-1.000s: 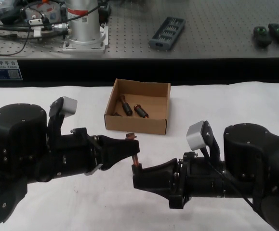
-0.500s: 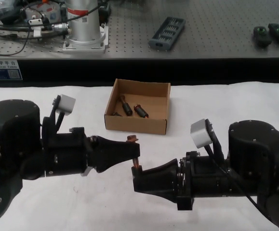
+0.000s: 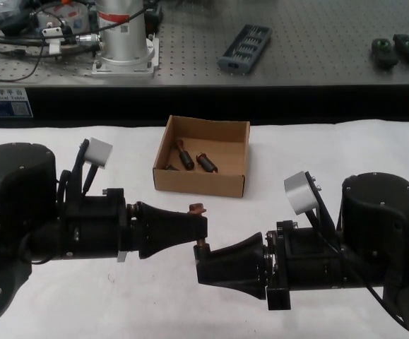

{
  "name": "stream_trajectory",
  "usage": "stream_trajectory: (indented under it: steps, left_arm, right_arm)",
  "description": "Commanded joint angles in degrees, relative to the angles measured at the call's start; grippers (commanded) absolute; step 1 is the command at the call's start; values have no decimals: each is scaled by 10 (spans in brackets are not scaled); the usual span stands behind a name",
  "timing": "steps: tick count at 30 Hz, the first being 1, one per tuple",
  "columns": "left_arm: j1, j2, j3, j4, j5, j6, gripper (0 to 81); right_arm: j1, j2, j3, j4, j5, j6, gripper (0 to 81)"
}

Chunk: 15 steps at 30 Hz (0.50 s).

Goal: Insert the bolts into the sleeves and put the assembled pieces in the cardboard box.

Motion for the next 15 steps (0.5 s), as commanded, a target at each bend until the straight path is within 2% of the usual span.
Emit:
stream_trajectory:
  steps: [1,7,15]
  left_arm:
    - [-17,7,14,51,75,-13,6]
    - [-35,7,14,51,75,-13,6]
    - [-35,7,14,52,74,2,6]
  right_arm:
    - [-3,-26,-26,-70,35,-15,51]
    - [18,-26,-26,-56,35,-15,51]
    - [12,-26,-28,-44,44,-15,51]
